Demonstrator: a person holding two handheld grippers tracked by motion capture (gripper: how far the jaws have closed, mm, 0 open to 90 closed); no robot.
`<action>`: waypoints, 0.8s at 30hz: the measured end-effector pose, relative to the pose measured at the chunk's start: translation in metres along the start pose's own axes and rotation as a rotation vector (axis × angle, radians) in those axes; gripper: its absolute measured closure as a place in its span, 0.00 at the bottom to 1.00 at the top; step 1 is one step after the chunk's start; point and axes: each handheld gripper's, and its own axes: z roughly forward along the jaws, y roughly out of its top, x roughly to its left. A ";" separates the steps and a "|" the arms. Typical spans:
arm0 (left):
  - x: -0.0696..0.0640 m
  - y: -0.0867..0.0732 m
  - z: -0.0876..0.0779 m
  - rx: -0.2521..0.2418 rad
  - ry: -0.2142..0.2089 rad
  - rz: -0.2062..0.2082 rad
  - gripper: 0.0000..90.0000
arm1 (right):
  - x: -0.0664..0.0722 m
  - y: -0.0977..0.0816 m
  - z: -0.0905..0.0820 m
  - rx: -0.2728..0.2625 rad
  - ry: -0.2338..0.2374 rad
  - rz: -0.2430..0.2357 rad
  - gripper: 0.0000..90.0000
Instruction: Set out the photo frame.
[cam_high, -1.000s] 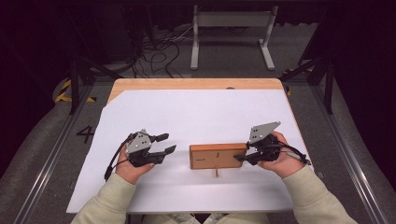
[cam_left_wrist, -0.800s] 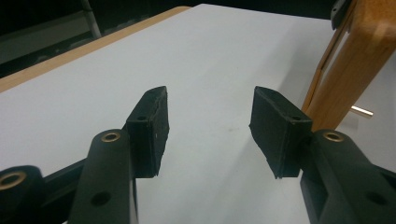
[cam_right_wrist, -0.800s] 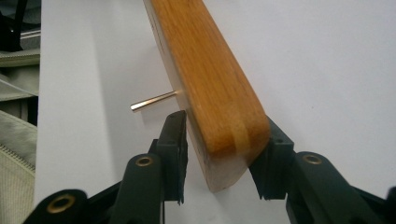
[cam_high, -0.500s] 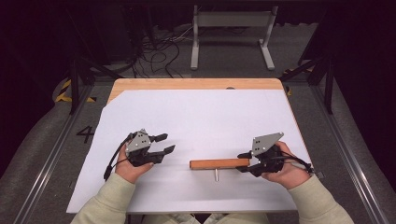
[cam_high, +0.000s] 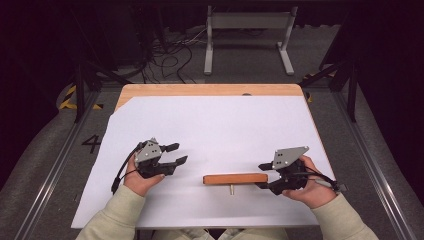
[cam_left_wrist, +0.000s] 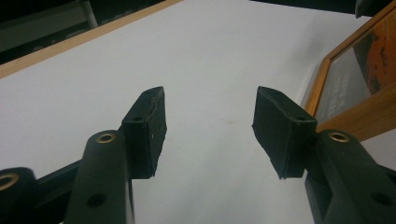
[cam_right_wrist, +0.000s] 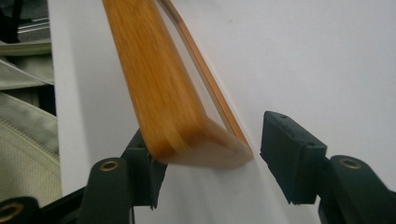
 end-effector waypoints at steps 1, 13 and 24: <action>0.000 0.000 0.000 -0.001 -0.001 0.000 0.50 | 0.000 -0.002 -0.002 0.006 -0.009 0.006 0.46; 0.005 0.000 -0.001 0.031 0.022 -0.061 0.50 | -0.004 -0.022 -0.004 0.045 -0.048 0.096 0.63; 0.006 0.000 0.001 0.032 0.024 -0.067 0.51 | 0.003 -0.031 0.009 0.114 0.018 0.106 1.00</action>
